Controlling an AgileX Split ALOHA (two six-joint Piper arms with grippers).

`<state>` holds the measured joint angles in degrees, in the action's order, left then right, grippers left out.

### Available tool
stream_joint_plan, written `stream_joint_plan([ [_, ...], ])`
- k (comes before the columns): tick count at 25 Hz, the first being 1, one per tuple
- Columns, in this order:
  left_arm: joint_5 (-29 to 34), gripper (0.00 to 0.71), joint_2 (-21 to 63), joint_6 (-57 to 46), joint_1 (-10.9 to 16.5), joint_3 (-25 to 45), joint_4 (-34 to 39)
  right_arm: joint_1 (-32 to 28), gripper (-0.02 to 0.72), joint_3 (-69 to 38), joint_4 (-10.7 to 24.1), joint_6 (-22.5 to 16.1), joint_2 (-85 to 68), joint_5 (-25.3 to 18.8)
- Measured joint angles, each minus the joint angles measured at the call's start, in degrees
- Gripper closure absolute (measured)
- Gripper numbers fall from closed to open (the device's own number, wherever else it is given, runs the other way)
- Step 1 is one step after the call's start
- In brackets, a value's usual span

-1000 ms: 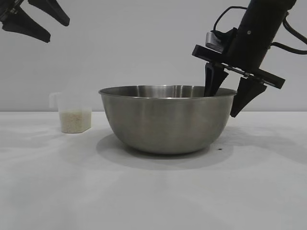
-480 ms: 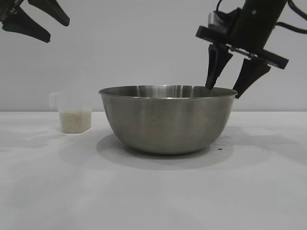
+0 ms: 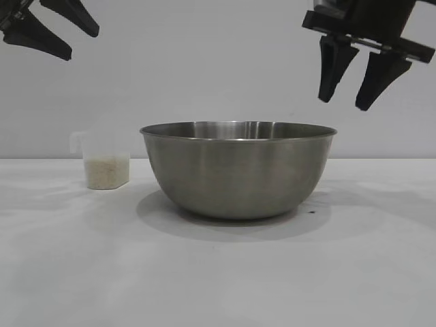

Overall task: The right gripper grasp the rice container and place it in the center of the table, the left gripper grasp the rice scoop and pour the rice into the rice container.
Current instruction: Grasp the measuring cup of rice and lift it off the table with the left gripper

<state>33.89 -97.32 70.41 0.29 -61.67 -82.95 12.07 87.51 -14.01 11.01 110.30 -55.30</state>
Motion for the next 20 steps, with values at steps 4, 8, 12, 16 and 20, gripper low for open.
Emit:
stream_joint_plan([
  [4,0.0,0.326,0.0,0.0,0.0,0.0,0.0,0.0,0.342,0.0,2.84,-0.09,-0.47,-0.93],
  [8,0.0,0.326,0.0,0.0,0.0,0.0,0.0,0.0,0.342,0.0,3.78,-0.09,-0.47,-1.83],
  [12,0.0,0.326,0.0,0.0,0.0,0.0,0.0,0.0,0.342,0.0,4.77,-0.09,-0.47,-3.13],
  [16,0.0,0.326,0.0,0.0,0.0,0.0,0.0,0.0,0.342,0.0,4.94,-0.13,-0.47,-3.67],
  [20,0.0,0.326,0.0,0.0,0.0,0.0,0.0,-0.39,0.342,0.0,5.57,-1.0,-0.61,-3.78],
])
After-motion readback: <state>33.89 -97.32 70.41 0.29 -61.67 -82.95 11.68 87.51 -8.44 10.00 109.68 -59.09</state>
